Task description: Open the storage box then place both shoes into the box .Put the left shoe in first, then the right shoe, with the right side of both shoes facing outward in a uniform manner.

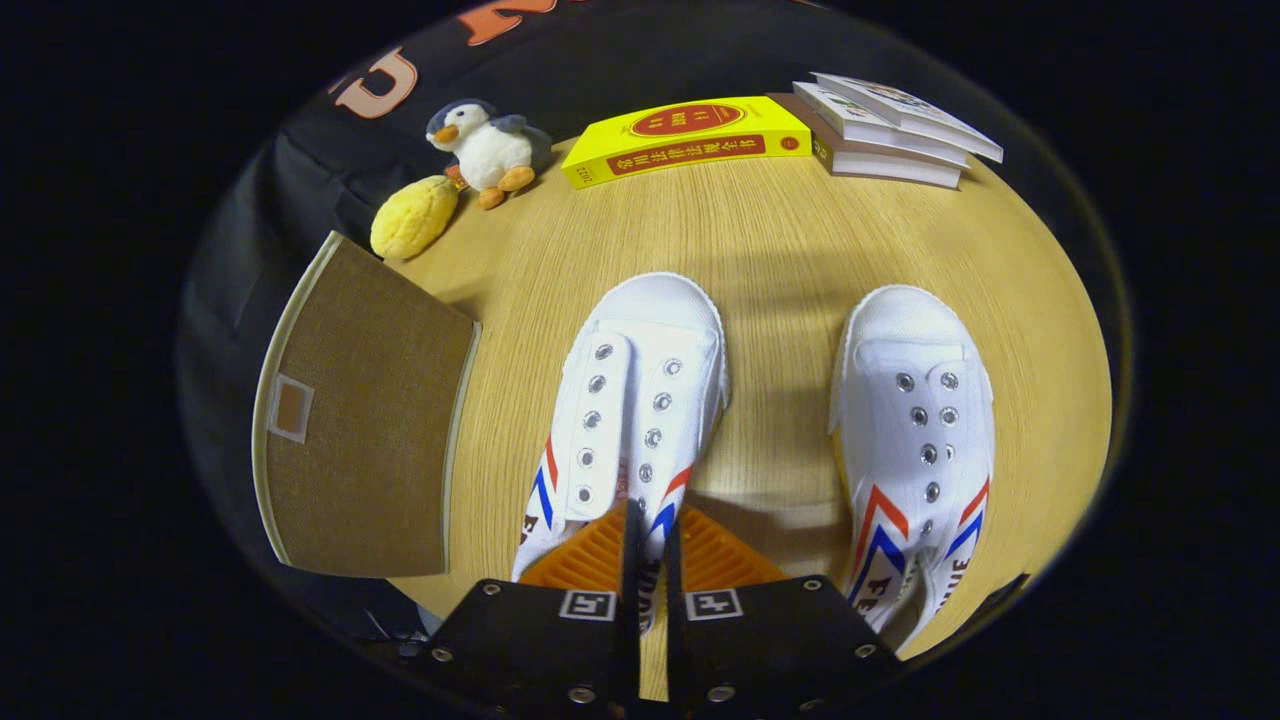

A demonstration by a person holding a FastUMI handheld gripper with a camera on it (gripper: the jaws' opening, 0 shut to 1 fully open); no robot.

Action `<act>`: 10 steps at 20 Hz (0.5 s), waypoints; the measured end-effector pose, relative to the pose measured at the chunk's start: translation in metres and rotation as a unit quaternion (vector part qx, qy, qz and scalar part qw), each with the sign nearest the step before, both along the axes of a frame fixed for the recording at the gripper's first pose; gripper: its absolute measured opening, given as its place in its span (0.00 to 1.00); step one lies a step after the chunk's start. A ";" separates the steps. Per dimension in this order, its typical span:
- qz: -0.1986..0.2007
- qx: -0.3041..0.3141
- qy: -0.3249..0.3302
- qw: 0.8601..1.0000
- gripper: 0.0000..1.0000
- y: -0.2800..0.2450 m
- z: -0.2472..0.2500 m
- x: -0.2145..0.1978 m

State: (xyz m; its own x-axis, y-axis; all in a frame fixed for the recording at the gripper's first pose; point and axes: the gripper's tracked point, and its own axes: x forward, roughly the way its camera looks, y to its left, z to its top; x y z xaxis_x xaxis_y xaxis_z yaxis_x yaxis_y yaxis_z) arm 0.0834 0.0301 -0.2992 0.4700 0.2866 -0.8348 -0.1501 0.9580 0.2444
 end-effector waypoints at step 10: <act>-0.042 0.056 -0.071 0.995 0.00 0.014 0.046 0.001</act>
